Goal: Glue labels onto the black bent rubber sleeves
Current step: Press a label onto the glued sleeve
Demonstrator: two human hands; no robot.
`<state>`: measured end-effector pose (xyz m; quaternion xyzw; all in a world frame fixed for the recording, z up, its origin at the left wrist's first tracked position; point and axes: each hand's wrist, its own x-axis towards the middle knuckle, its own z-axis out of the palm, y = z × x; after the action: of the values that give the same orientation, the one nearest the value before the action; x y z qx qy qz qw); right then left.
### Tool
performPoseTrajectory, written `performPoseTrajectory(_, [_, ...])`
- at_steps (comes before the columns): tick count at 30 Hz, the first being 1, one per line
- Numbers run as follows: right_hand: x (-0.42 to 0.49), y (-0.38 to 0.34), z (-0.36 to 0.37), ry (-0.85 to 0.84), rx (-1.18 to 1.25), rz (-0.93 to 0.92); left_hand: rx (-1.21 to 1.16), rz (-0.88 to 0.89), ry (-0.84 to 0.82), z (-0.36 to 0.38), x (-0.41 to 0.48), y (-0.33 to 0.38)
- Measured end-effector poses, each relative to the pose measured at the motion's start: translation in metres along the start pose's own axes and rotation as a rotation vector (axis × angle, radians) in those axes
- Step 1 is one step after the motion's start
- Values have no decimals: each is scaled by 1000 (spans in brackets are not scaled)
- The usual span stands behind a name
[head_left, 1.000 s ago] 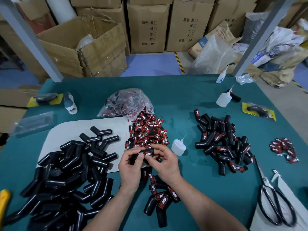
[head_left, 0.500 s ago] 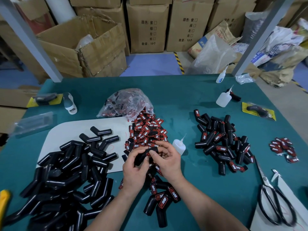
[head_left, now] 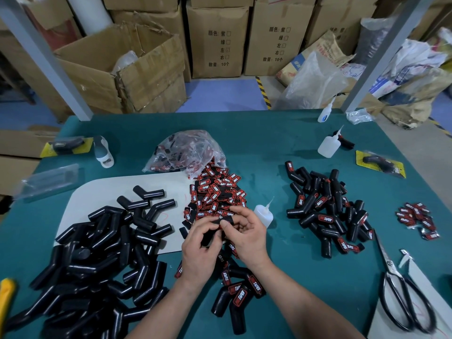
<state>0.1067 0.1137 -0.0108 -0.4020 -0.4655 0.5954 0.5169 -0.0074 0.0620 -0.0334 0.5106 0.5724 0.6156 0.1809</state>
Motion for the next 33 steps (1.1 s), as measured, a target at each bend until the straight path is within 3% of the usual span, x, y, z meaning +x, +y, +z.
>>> performPoseTrajectory(33, [0, -5, -4, 25, -61, -24, -20, -27, 6, -1, 0, 4])
